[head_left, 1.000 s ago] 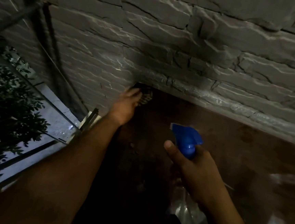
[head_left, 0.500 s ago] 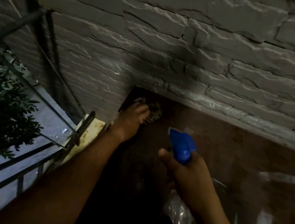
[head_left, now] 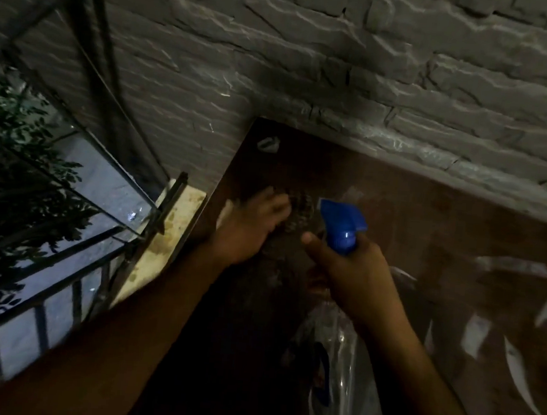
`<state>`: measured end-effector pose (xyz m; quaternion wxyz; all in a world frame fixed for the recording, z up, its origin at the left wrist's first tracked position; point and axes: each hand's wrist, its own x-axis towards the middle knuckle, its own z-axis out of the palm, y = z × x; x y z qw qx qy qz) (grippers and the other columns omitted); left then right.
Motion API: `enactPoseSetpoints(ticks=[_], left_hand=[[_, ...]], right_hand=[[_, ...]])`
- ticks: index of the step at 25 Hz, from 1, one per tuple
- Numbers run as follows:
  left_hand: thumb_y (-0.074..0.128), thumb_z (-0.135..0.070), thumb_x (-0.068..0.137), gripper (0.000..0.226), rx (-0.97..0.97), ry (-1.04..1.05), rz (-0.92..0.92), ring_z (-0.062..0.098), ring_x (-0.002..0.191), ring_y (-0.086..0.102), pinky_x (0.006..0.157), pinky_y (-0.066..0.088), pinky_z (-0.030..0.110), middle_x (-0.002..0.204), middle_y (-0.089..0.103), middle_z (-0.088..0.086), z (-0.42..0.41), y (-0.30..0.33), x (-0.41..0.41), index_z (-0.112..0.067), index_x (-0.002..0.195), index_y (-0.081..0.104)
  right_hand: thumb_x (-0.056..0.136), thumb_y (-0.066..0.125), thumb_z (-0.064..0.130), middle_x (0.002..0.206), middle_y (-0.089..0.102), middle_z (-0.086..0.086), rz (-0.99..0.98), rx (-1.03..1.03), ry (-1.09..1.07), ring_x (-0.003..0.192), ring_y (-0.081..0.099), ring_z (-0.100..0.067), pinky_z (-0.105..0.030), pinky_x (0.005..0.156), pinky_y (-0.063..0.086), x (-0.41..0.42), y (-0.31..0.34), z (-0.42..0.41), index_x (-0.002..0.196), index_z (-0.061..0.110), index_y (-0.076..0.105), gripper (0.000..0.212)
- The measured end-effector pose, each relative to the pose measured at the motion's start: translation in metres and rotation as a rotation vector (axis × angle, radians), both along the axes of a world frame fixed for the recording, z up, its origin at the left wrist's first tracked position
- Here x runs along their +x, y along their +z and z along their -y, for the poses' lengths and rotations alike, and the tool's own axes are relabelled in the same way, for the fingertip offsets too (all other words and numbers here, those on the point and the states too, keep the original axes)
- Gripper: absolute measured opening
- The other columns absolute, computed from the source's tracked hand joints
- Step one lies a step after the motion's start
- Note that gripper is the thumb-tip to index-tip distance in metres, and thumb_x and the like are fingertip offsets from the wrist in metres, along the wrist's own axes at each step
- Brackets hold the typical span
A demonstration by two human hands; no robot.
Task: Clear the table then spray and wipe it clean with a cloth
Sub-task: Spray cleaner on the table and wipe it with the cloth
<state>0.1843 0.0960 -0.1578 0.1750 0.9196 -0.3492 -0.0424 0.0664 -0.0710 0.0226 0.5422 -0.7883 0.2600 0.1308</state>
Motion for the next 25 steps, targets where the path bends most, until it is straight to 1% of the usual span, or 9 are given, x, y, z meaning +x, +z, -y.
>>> enactPoseSetpoints(ticks=[2,6,7,10,12,17,20,22,25], left_hand=[[0.037,-0.018,0.093,0.048,-0.062,-0.054,-0.020,0.025,0.143,0.024,0.111,0.025,0.049,0.152,0.035,0.000,-0.033,0.001,-0.023,-0.021,0.140,0.045],[0.048,-0.001,0.090,0.046,-0.116,0.392,-0.067,0.035,0.139,0.032,0.114,0.028,0.046,0.149,0.039,0.011,-0.055,0.005,0.054,-0.009,0.135,0.051],[0.048,0.000,0.090,0.048,-0.084,0.422,-0.097,0.034,0.139,0.031,0.113,0.028,0.048,0.150,0.037,0.009,-0.039,0.009,0.056,-0.010,0.137,0.049],[0.045,-0.008,0.094,0.052,0.033,0.113,-0.074,0.023,0.145,0.017,0.114,0.022,0.051,0.156,0.026,-0.003,-0.002,0.018,-0.015,-0.021,0.143,0.040],[0.045,-0.010,0.094,0.050,-0.087,0.005,-0.074,0.018,0.145,0.016,0.115,0.021,0.042,0.155,0.026,-0.007,-0.030,0.019,-0.062,-0.025,0.142,0.042],[0.047,0.003,0.091,0.050,-0.162,0.478,-0.141,0.036,0.142,0.023,0.118,0.019,0.046,0.151,0.036,0.008,-0.058,0.021,0.010,-0.013,0.139,0.047],[0.047,0.001,0.091,0.053,-0.090,0.373,-0.099,0.024,0.145,0.019,0.117,0.010,0.040,0.153,0.031,-0.002,-0.010,0.025,-0.042,-0.020,0.140,0.044],[0.048,-0.003,0.093,0.054,-0.153,0.283,-0.055,0.015,0.144,0.017,0.115,0.012,0.041,0.153,0.029,-0.009,-0.026,0.023,-0.085,-0.028,0.140,0.043],[0.047,-0.004,0.095,0.048,-0.148,0.539,-0.099,0.024,0.144,0.021,0.115,0.010,0.030,0.154,0.032,0.001,-0.079,0.023,-0.064,-0.018,0.141,0.044]], right_hand=[[0.056,0.062,0.071,0.077,0.073,-0.008,-0.026,-0.019,0.057,0.072,0.071,-0.026,-0.055,0.076,0.059,-0.012,0.004,-0.002,0.086,0.023,0.063,0.057],[0.063,0.061,0.065,0.075,0.072,-0.006,-0.060,-0.042,0.108,0.068,0.071,-0.020,-0.049,0.075,0.061,-0.026,-0.001,0.001,0.089,0.023,0.062,0.049],[0.065,0.062,0.064,0.075,0.072,-0.006,-0.060,-0.058,0.117,0.068,0.070,-0.021,-0.049,0.075,0.061,-0.029,-0.004,0.001,0.089,0.023,0.062,0.048],[0.065,0.062,0.063,0.071,0.069,-0.006,-0.048,-0.051,0.112,0.067,0.068,-0.024,-0.051,0.074,0.058,-0.038,-0.008,0.004,0.085,0.019,0.062,0.048],[0.070,0.067,0.058,0.066,0.065,-0.001,-0.044,-0.035,0.129,0.064,0.065,-0.020,-0.050,0.074,0.057,-0.050,-0.009,0.006,0.081,0.020,0.061,0.040],[0.063,0.065,0.070,0.063,0.063,0.001,-0.044,-0.039,0.182,0.060,0.063,-0.017,-0.045,0.069,0.056,-0.081,-0.017,0.013,0.077,0.022,0.058,0.050],[0.073,0.069,0.058,0.054,0.059,0.008,0.001,-0.041,0.178,0.052,0.057,-0.007,-0.037,0.061,0.050,-0.093,-0.019,0.014,0.066,0.029,0.056,0.033],[0.065,0.068,0.065,0.056,0.061,0.009,-0.011,-0.014,0.222,0.056,0.058,-0.010,-0.042,0.064,0.053,-0.104,-0.022,0.012,0.065,0.030,0.059,0.036],[0.053,0.063,0.073,0.069,0.062,0.006,-0.084,-0.028,0.337,0.067,0.060,-0.015,-0.042,0.071,0.055,-0.129,-0.026,0.009,0.075,0.033,0.057,0.046]])
